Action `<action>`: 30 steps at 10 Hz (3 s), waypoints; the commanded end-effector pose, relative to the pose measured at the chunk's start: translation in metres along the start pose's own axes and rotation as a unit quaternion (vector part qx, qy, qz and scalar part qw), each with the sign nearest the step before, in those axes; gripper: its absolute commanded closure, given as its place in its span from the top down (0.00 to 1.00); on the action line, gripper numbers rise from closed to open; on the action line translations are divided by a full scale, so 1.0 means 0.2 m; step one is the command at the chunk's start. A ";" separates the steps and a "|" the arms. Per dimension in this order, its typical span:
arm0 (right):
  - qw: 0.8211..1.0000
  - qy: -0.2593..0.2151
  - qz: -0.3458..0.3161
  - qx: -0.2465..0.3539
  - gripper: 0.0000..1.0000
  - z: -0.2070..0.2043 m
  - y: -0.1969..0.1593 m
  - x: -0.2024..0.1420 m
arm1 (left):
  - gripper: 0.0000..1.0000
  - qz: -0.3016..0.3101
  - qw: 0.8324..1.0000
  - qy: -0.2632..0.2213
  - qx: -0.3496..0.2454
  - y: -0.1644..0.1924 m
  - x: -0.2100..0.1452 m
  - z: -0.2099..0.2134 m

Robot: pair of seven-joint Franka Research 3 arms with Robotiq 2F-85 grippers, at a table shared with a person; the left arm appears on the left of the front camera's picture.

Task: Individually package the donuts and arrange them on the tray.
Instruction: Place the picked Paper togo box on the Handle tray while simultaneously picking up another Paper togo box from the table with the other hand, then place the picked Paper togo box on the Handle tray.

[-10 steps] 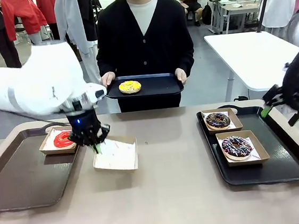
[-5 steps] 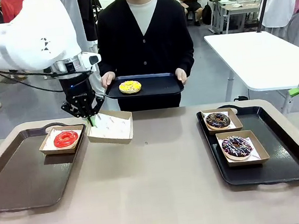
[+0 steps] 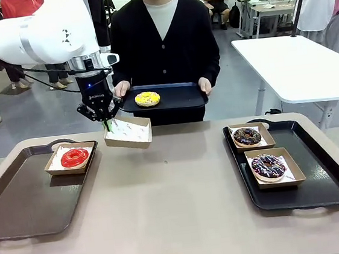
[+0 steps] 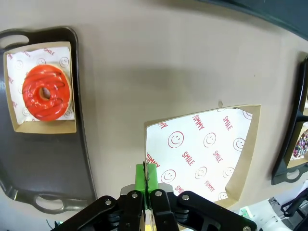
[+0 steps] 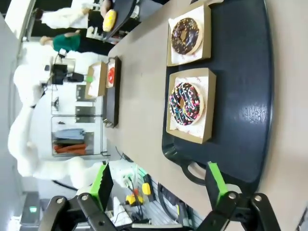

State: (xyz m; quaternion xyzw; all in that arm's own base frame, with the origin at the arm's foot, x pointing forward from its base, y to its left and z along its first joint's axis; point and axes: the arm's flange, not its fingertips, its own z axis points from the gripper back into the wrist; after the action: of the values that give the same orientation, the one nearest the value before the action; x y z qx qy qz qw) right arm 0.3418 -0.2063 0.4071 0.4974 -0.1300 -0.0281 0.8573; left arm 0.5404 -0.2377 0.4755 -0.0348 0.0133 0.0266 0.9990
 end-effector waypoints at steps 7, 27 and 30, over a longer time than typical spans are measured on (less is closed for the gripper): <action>0.999 0.022 0.019 0.027 1.00 0.01 -0.12 0.08 | 0.01 -0.002 1.000 -0.002 0.001 -0.02 0.11 -0.02; 0.999 0.022 0.019 0.027 1.00 0.01 -0.12 0.08 | 0.01 -0.002 1.000 -0.002 0.001 -0.02 0.11 -0.02; 0.999 0.022 0.019 0.027 1.00 0.01 -0.12 0.08 | 0.01 -0.002 1.000 -0.002 0.001 -0.02 0.11 -0.02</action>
State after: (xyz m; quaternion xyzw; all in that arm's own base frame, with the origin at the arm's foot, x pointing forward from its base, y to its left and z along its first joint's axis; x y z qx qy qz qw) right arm 0.3650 -0.2256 0.3893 0.5197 -0.1237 0.0046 0.8453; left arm 0.5638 -0.2410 0.4696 -0.0320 0.0089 0.0199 0.9992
